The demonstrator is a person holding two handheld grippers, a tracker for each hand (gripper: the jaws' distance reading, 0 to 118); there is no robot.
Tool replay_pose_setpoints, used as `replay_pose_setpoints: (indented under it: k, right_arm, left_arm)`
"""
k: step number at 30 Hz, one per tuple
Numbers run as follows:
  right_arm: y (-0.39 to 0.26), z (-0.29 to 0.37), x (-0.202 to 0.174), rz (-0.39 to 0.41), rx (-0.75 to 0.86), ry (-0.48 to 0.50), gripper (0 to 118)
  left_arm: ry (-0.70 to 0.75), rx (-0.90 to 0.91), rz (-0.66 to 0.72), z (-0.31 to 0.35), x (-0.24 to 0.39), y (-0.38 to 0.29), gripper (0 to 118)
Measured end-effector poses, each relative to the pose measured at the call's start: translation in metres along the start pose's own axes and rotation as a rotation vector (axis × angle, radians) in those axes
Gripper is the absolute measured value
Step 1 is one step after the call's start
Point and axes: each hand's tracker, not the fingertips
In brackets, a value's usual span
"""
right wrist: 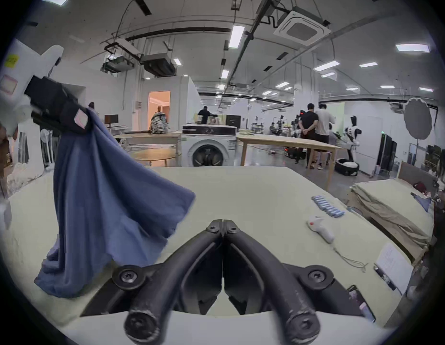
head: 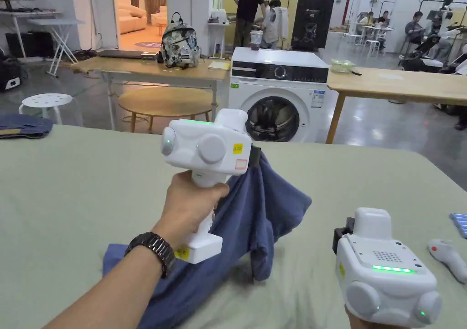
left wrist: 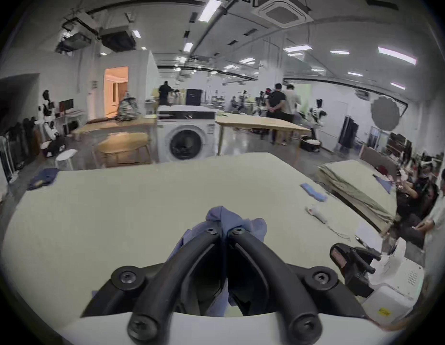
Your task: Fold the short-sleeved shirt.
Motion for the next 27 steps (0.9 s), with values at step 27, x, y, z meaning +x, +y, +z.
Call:
replay_pose_setpoints:
  k: [27]
  right_arm:
    - [-0.003, 0.002, 0.012, -0.011, -0.025, 0.010, 0]
  left_arm:
    - [0.072, 0.031, 0.074, 0.061, -0.032, -0.087, 38]
